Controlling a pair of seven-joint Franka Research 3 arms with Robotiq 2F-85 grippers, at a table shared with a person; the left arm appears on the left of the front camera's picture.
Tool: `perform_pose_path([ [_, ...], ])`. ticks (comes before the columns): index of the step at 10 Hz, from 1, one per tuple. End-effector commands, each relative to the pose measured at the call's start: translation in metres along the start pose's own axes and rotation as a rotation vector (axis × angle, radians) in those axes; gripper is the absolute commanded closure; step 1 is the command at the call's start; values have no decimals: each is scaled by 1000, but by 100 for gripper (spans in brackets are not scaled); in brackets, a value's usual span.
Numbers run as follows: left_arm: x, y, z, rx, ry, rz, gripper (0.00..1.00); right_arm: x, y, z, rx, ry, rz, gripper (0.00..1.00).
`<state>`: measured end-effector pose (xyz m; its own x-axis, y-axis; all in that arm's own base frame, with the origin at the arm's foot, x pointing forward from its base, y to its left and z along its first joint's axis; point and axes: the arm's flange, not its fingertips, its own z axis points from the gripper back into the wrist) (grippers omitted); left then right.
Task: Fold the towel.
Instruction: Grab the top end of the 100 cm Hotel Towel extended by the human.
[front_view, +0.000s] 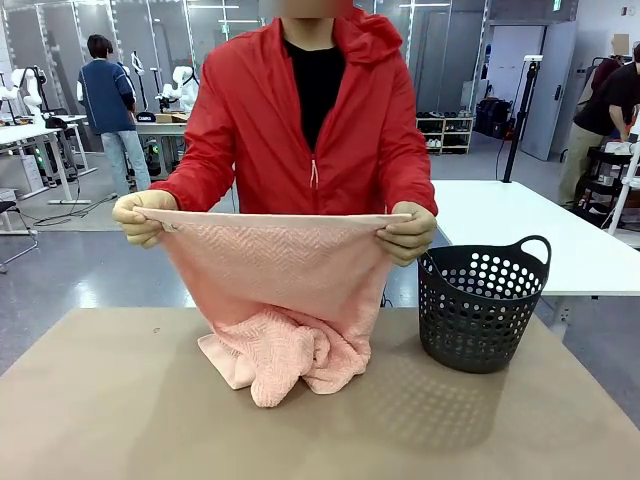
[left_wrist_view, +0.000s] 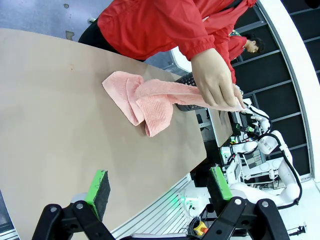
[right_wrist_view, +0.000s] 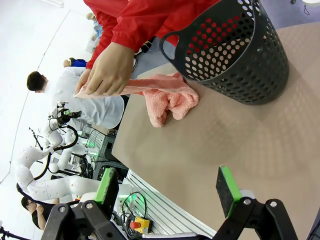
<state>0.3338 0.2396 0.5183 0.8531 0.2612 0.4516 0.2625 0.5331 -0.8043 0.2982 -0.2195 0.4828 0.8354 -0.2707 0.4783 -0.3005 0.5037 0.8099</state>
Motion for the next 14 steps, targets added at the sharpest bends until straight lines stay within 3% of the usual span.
perform_pose_path([
  [1,0,0,0,0,0,0,0,2,0,1,13,-10,21,0],
  [2,2,-16,2,-8,20,-153,0,0,0,0,0,0,0,0],
  [4,9,-78,7,94,55,-468,0,13,48,4,-132,52,269,0],
  [6,16,-145,-2,157,85,-712,0,28,116,-6,-232,148,521,0],
  [9,11,-244,-48,246,185,-1052,0,29,226,-49,-300,299,863,0],
  [11,-5,-277,-78,258,251,-1311,0,18,270,-83,-323,388,1024,0],
  [14,-20,-287,-109,389,395,-1505,0,9,294,-118,-325,474,1079,0],
])
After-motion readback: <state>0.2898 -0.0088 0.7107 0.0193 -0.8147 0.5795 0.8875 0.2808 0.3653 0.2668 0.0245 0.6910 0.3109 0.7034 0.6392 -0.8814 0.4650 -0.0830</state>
